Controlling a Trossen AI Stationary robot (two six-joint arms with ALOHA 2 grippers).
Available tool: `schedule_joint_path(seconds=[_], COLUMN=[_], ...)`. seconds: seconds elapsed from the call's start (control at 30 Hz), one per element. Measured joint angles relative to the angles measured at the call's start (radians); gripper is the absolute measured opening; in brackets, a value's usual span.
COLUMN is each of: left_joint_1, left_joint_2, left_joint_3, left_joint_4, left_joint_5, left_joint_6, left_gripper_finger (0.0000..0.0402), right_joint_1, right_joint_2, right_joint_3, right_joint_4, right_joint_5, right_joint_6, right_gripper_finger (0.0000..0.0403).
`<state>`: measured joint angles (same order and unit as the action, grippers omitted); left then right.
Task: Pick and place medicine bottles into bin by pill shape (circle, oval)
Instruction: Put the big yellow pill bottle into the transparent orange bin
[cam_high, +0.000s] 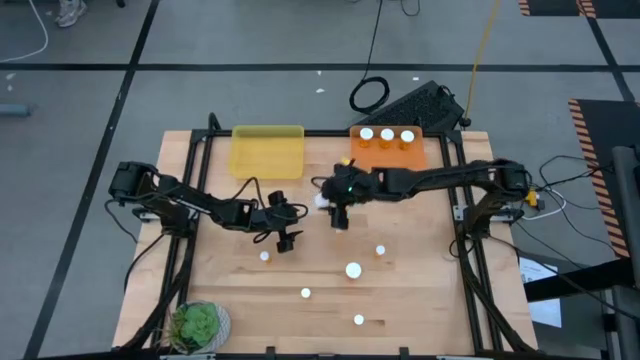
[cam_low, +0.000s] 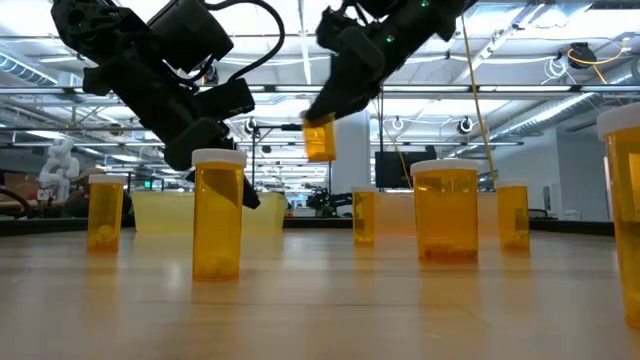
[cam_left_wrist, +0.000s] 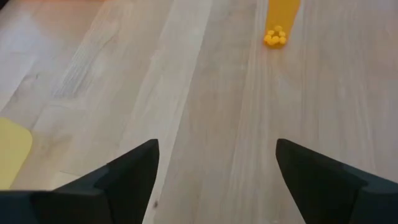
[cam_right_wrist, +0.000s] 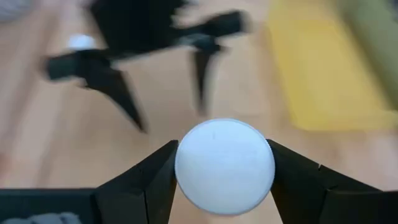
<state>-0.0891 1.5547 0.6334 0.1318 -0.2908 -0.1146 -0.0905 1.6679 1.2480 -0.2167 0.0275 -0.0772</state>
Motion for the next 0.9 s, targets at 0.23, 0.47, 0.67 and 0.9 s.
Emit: schedule_joint_path(seconds=[0.23,0.47,0.67,0.9], left_joint_1=[0.000,0.000,-0.012,-0.012], left_joint_2=[0.000,0.000,0.000,0.000], left_joint_3=[0.000,0.000,0.000,0.000], left_joint_4=[-0.009,-0.007,-0.008,-0.008], left_joint_5=[0.000,0.001,0.001,0.001], left_joint_6=[0.004,0.000,0.000,0.004], left_gripper_finger=[0.0328,0.0328,0.0328,0.0328], right_joint_1=[-0.140,-0.313,-0.443,-0.551], right_joint_2=[-0.106,-0.124,-0.124,-0.123], right_joint_3=[0.000,-0.002,-0.090,-0.239], right_joint_4=[-0.148,-0.171,-0.084,0.072], right_joint_5=[0.055,0.055,0.051,0.041], right_joint_6=[-0.046,-0.089,-0.079,-0.039], right_gripper_finger=[0.0211,0.0212,0.0214,0.0214])
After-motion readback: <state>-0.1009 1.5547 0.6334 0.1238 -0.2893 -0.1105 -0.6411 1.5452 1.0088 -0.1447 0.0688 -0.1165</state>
